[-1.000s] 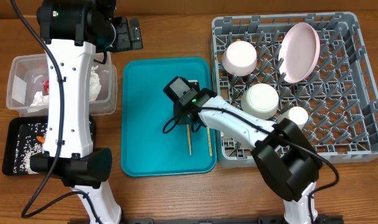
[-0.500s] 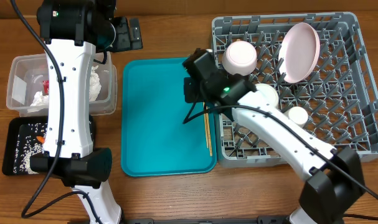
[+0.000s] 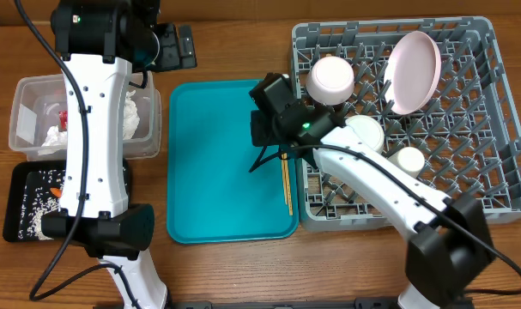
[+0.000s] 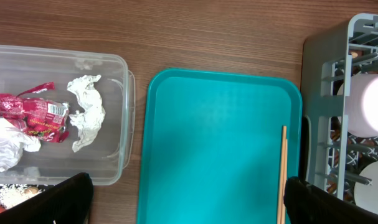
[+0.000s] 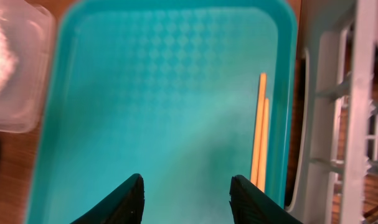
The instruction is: Sort waste into correct bins and load items into the dishwasher
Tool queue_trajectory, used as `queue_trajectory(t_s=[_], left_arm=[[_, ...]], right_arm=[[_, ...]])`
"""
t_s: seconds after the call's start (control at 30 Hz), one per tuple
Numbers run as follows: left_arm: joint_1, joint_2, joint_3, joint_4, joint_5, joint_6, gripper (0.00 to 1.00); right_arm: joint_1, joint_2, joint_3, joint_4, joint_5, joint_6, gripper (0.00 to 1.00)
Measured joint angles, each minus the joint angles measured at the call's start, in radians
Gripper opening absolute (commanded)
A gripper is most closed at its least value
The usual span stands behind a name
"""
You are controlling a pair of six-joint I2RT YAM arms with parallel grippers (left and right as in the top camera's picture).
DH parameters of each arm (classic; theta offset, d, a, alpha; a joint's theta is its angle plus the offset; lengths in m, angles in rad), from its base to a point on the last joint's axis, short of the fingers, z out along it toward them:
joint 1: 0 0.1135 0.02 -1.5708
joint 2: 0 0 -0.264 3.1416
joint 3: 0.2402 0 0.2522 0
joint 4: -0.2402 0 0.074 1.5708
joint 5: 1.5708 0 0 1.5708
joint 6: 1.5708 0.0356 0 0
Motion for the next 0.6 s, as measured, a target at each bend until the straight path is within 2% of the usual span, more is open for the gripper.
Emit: queue_trajectory(t_s=[0.3, 0.47, 0.6], left_arm=[[0.000, 0.000, 0.000, 0.000, 0.000, 0.000, 1.00], [0.000, 0.000, 0.000, 0.000, 0.000, 0.000, 1.00], [0.000, 0.000, 0.000, 0.000, 0.000, 0.000, 1.00]], right_arm=[[0.050, 0.135, -0.002, 0.040, 0.003, 0.031, 0.55], [0.080, 0.225, -0.006, 0.040, 0.066, 0.041, 0.65], [0.082, 0.275, -0.008, 0.039, 0.112, 0.062, 0.66]])
